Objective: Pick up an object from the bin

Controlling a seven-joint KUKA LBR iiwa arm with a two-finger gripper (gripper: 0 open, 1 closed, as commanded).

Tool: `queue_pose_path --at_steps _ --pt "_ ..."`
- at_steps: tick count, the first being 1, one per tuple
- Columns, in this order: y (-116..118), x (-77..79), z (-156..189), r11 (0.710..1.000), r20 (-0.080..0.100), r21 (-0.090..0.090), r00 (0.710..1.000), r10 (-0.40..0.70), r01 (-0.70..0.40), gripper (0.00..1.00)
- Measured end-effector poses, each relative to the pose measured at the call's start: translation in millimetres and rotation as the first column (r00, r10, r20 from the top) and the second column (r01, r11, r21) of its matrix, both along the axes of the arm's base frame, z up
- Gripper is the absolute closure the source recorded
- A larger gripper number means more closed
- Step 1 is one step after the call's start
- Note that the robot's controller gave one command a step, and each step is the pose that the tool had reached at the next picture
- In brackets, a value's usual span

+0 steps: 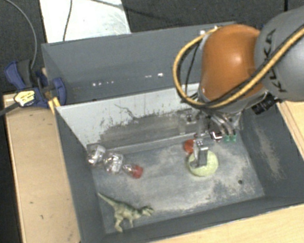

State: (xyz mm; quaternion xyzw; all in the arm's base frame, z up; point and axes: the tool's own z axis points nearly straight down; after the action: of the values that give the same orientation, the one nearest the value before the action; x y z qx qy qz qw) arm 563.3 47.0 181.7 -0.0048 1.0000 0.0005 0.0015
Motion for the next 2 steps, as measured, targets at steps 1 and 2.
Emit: queue_pose_path --at_steps 1,2 --pt "-22 -23.3 -30 0.997 0.004 0.001 0.997 0.071 -0.071 0.0" --pt "-47 -42.9 -50 0.97 -0.007 0.0 0.97 0.243 -0.243 0.0"
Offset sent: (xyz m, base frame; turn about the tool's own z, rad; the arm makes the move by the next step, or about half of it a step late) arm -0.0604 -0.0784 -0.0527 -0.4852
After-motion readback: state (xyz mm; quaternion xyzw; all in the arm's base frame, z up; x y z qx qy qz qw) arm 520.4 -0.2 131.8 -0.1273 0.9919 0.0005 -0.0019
